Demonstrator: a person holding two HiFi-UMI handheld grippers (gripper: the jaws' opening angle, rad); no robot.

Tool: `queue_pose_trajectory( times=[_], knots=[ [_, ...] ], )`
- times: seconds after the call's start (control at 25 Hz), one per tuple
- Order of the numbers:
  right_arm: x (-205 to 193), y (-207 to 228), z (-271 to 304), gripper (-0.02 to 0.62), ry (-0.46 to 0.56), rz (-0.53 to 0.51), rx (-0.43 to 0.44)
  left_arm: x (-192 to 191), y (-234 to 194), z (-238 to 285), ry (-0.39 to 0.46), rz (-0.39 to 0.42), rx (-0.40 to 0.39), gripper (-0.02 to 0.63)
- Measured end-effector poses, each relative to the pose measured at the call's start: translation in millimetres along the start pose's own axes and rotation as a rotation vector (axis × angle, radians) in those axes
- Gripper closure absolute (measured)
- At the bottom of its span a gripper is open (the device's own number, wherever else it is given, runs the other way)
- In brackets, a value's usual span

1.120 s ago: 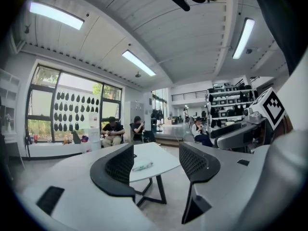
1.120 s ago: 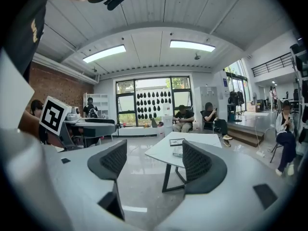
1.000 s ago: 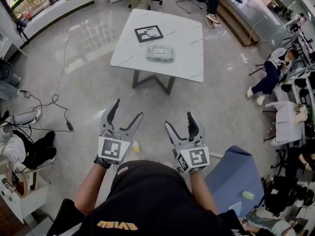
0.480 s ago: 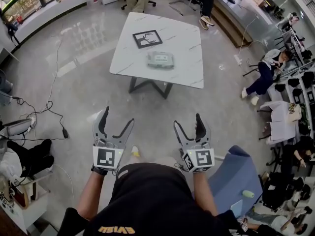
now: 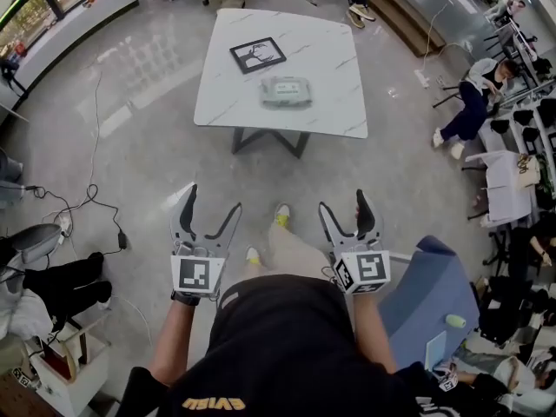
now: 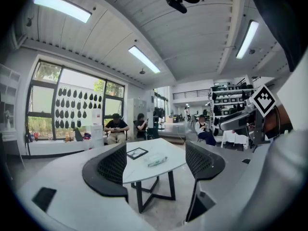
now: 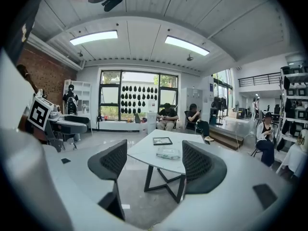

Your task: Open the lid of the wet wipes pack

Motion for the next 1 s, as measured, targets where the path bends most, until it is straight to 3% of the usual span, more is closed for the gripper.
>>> queue_pose_trajectory(
  times=[0.44,0.68,1.0],
  knots=[
    [22,25,79,0.268,0.04,0.019,0.045,11,-15,70,-0.016,0.0,-0.003,0.227],
    [36,62,133,0.272,0.036,0.01,0.073,26,-25,133,-0.057,0.033,-0.002,0.227],
    [44,127,191,0.291,0.022,0.094,0.083,46,-17,213,-0.111,0.082,-0.005,0.227]
  ],
)
Point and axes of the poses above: the fingertips, and each gripper's own axes: z forward along the fingers, y to its right, x out of its top, the point moved 5 cm from there along -z, backward along the fingers, and after that the axes turned 5 degrees about -y, right-handed, at the moved point
